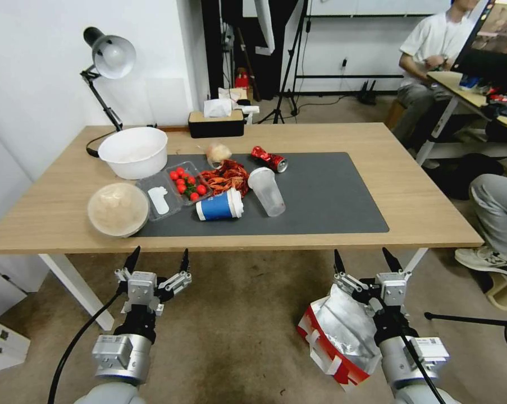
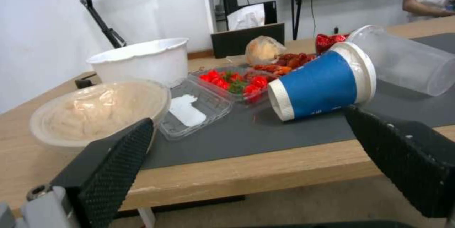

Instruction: Pick up the food delivery bag from the floor and place it on the table.

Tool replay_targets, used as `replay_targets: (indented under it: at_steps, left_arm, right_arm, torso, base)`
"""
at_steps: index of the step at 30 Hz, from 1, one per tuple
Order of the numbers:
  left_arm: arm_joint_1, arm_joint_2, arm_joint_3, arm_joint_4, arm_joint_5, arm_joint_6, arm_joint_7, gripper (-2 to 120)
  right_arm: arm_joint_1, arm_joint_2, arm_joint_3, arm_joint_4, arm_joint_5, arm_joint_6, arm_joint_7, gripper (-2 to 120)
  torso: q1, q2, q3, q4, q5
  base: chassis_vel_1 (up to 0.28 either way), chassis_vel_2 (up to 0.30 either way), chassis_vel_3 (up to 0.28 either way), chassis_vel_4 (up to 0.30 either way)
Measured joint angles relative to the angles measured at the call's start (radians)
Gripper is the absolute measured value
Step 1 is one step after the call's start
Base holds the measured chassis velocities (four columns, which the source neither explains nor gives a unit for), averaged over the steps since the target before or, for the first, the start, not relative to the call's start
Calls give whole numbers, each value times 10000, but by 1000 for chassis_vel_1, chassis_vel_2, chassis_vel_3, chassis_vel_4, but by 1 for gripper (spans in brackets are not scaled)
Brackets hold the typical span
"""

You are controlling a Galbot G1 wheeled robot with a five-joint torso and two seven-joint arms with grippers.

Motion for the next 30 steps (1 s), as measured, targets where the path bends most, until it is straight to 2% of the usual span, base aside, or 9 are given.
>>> replay_targets:
  at_steps: [13,15,17,19,20,21,22,25,30]
  left_arm:
    - [0,57,33,-43,-186,161,-88,100]
    - [0,173,108,-186,-518,506,-277,100]
    - [1,487,317,-538,-1392,1432,-782,100]
    - [1,558,363,-621,-1587,1648,-898,100]
    - [1,720,474,-813,-2051,2138,-1161,100]
    - [2,878,578,-985,-2485,2600,-1413,100]
    - [2,878,578,-985,-2485,2600,-1413,100]
    - [5,1259,841,-1430,-3580,3768,-2039,100]
    - [6,1344,895,-1522,-3823,4032,-2181,100]
  right_arm:
    - [-89,62,-20,75,-2,-160,-67,100]
    - [-317,223,-119,258,-20,-557,-241,100]
    - [-934,668,-365,773,-96,-1668,-725,100]
    - [-1048,751,-409,866,-111,-1867,-815,100]
    - [-1341,961,-528,1103,-132,-2353,-1047,100]
    - [-1462,1054,-577,1171,-82,-2434,-1165,100]
    - [-1462,1054,-577,1171,-82,-2434,-1165,100]
    - [-1520,1079,-623,1206,17,-2410,-1227,100]
    - [-1515,1079,-624,1210,25,-2320,-1229,100]
  torso:
    - [0,0,0,3,-1]
    - [0,0,0,2,2]
    - [0,0,0,-1,-1]
    - [0,0,0,-1,-2]
    - [0,1,0,-2,-4]
    - [-1,0,0,-4,-4]
    - [-1,0,0,-4,-4]
    - [0,0,0,-1,1]
    - [0,1,0,0,0]
  base:
    - [0,0,0,0]
    - [0,0,0,0]
    - [0,0,0,0]
    - [0,0,0,0]
    - [0,0,0,0]
    - [0,0,0,0]
    - [0,0,0,0]
    - [0,0,0,0]
    - [0,0,0,0]
